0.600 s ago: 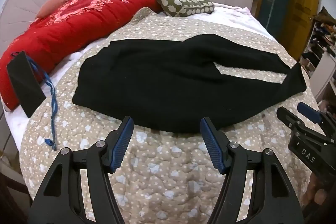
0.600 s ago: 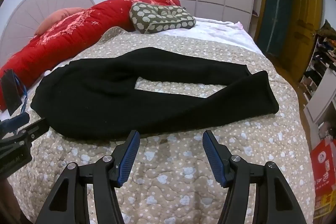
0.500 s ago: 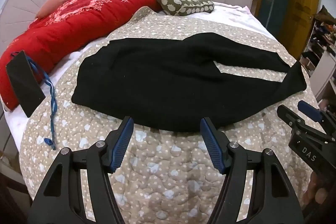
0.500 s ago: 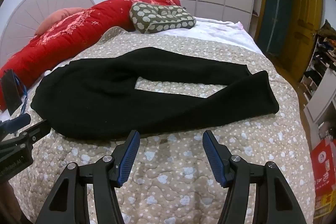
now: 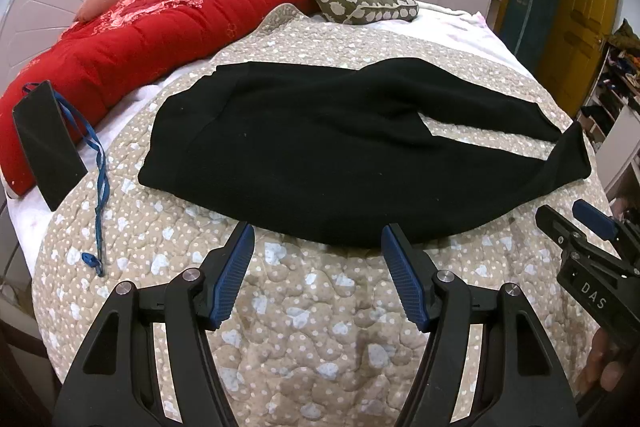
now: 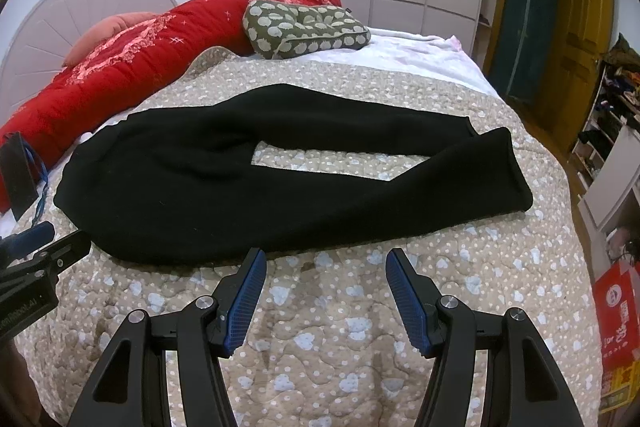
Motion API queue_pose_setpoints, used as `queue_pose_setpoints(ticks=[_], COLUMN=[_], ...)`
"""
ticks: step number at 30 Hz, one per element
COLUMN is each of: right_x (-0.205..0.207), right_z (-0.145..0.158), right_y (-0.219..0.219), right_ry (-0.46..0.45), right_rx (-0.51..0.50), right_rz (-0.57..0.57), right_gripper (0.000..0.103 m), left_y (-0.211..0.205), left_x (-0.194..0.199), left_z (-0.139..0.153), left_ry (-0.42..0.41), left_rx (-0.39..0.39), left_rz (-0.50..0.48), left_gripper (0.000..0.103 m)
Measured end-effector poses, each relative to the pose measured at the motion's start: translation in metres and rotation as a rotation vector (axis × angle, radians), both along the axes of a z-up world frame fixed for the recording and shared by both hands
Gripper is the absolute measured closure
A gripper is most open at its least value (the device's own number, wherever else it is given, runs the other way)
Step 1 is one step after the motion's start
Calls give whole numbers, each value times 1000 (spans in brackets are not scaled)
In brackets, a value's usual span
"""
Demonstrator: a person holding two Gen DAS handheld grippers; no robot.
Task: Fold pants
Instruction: 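Move both grippers toward the black pants on the quilt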
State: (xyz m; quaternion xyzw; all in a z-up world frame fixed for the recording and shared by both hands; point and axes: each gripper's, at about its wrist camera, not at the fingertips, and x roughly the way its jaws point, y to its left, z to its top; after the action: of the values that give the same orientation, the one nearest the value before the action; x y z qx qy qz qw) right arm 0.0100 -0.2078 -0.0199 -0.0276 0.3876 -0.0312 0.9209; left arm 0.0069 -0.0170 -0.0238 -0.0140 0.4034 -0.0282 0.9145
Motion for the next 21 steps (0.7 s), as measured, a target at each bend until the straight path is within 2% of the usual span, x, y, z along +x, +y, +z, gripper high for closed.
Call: queue_pose_setpoints(ticks=[9,21], right_x=[3,5], right_z=[-5,-11], right_y=[-4,-5], right_ry=[24,2], right_rx=[20,13], right_rz=[-7,-5], right_gripper=[43,43], left_y=[3,7], left_x=[6,9], left_z=[-6,-11], left_ry=[25,39], left_rx=[-6,-11], left_rz=[14,30], left_gripper=[37,37])
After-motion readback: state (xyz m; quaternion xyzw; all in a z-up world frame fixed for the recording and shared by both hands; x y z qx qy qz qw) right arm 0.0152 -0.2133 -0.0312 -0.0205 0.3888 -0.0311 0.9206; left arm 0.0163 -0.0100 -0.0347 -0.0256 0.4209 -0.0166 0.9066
